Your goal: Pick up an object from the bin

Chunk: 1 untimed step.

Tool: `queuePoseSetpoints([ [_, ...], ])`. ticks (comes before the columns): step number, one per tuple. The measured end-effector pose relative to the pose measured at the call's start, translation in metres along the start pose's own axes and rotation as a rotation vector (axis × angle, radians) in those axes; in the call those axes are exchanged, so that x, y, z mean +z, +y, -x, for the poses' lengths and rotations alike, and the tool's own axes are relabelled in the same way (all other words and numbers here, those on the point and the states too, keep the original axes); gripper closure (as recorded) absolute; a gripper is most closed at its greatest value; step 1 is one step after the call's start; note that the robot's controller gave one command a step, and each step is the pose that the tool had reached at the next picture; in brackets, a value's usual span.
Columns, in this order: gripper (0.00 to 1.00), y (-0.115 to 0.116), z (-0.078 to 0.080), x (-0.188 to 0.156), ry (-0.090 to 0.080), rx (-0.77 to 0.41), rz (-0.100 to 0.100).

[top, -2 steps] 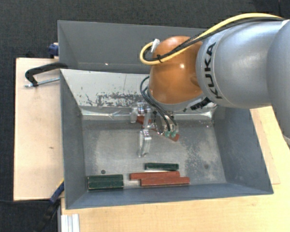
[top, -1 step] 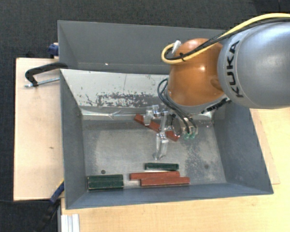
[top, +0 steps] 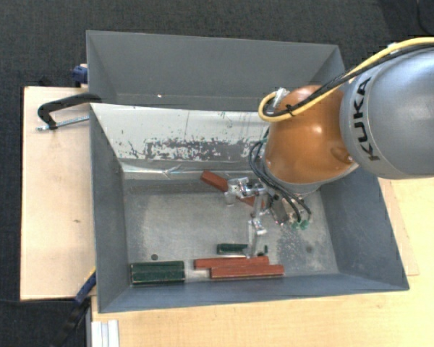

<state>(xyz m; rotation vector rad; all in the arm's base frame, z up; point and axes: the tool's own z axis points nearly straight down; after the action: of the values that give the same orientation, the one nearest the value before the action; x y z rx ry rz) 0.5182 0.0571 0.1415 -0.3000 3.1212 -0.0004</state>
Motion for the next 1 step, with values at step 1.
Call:
queuePoseSetpoints([
  [1,0.0,0.0076,-0.0054,0.0523,0.001,0.072,0.001],
])
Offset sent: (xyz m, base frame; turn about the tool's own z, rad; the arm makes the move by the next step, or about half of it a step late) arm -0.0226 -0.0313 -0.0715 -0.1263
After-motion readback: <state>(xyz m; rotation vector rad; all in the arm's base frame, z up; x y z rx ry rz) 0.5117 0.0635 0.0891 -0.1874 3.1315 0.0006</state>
